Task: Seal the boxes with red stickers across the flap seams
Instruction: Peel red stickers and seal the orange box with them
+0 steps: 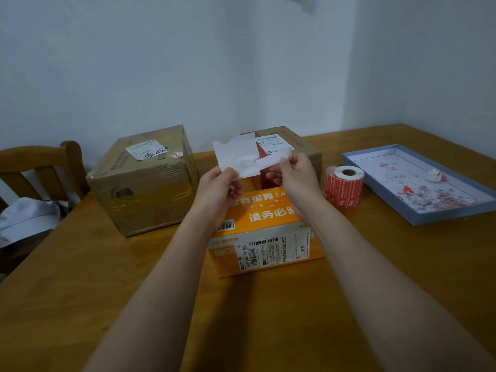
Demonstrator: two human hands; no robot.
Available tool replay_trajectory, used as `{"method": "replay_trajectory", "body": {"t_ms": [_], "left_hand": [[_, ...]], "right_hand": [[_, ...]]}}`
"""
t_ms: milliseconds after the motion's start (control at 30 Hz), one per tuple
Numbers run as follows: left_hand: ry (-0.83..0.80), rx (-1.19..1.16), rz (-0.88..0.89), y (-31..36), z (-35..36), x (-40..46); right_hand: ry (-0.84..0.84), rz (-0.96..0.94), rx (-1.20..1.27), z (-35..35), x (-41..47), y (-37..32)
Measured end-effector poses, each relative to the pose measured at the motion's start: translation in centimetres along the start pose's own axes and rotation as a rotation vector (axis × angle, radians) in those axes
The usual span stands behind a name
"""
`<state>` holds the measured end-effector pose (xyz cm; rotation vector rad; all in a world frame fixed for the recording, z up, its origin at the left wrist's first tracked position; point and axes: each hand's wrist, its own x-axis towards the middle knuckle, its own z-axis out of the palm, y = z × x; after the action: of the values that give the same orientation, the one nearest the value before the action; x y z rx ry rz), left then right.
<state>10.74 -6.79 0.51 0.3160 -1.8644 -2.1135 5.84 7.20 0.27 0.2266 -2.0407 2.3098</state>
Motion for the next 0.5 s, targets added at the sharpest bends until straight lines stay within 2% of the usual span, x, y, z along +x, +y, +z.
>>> {"method": "replay_trajectory", "body": {"t_ms": [233, 500], "left_hand": [[0.016, 0.000, 0.006, -0.04, 0.07, 0.03], [0.040, -0.136, -0.003, 0.19, 0.40, -0.38]], "right_hand": [[0.014, 0.022, 0.011, -0.05, 0.16, 0.08], [0.007, 0.043, 0.014, -0.05, 0.98, 0.83]]}}
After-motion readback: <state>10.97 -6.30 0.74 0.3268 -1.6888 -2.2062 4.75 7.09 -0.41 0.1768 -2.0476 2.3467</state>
